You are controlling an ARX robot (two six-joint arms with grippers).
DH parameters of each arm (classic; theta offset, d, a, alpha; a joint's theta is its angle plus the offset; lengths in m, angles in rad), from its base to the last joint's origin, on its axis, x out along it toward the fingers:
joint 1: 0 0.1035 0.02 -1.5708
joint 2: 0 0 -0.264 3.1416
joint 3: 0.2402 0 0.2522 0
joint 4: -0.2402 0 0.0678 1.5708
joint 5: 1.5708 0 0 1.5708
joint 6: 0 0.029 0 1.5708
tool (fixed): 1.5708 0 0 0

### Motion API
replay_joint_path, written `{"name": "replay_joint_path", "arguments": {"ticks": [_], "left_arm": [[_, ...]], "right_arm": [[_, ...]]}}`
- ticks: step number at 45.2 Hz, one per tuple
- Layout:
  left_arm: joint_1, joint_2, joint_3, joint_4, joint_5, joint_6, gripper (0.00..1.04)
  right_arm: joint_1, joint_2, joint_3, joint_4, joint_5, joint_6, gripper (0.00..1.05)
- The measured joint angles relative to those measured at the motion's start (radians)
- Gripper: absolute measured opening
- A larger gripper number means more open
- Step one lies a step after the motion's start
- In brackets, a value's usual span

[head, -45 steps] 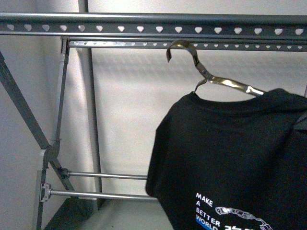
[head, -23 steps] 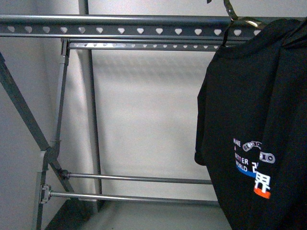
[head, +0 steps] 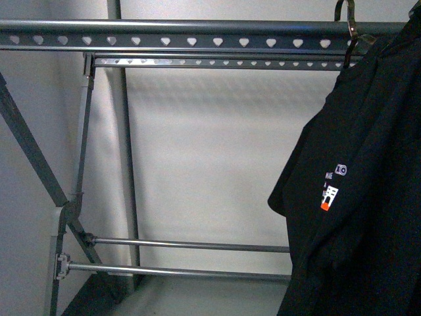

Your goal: Hang clothes on hanger

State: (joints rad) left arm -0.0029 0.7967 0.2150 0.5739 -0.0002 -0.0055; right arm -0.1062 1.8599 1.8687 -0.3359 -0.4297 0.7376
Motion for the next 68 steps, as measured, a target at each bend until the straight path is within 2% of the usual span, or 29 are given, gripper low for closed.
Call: {"name": "replay_joint_path", "arguments": {"ticks": [6,12,17,26,30,37,41,45,48,50,54,58,59,64,66,68], "left_arm": [[0.0,-0.078,-0.061,-0.011,0.0,0.0,0.04],[0.0,-0.135,-0.097,-0.034,0.0,0.0,0.04],[0.0,-0.184,-0.121,-0.06,0.0,0.0,0.04],[0.0,-0.293,-0.159,-0.129,0.0,0.0,0.04],[0.0,-0.328,-0.168,-0.155,-0.001,0.0,0.04],[0.0,-0.375,-0.196,-0.16,0.0,0.0,0.04],[0.0,-0.415,-0.197,-0.192,-0.002,0.002,0.04],[0.0,-0.46,-0.197,-0.232,-0.001,0.002,0.04],[0.0,-0.49,-0.197,-0.263,-0.001,0.002,0.04],[0.0,-0.505,-0.197,-0.277,0.0,0.002,0.04],[0.0,-0.534,-0.197,-0.306,-0.001,0.002,0.04],[0.0,-0.565,-0.197,-0.338,-0.001,0.003,0.04],[0.0,-0.571,-0.197,-0.344,-0.001,0.003,0.04],[0.0,-0.598,-0.197,-0.367,-0.001,0.003,0.04],[0.0,-0.611,-0.197,-0.384,0.0,0.003,0.04],[0.0,-0.62,-0.197,-0.396,0.0,0.003,0.04]], "right_arm": [[0.011,0.053,0.062,-0.034,0.035,0.045,0.03],[0.034,0.061,0.04,-0.013,0.066,0.04,0.03],[0.056,0.042,-0.058,0.053,0.074,0.023,0.03],[0.095,-0.084,-0.352,0.211,0.105,-0.005,0.04],[0.095,-0.141,-0.432,0.277,0.138,-0.043,0.18],[0.08,-0.256,-0.574,0.533,0.283,-0.158,0.41],[0.045,-0.43,-0.735,0.774,0.335,-0.268,0.62],[0.024,-0.637,-0.901,0.9,0.346,-0.364,0.8],[0.026,-0.843,-1.057,0.885,0.338,-0.448,0.94],[0.039,-0.939,-1.135,0.884,0.356,-0.493,0.99],[0.125,-1.199,-1.312,0.761,0.445,-0.623,0.97],[0.279,-1.497,-1.414,0.395,0.613,-0.694,0.82],[0.296,-1.543,-1.439,0.346,0.623,-0.701,0.79],[0.296,-1.635,-1.565,0.264,0.616,-0.72,0.61],[0.275,-1.65,-1.608,0.266,0.592,-0.726,0.49],[0.217,-1.669,-1.635,0.27,0.498,-0.73,0.39]]}}
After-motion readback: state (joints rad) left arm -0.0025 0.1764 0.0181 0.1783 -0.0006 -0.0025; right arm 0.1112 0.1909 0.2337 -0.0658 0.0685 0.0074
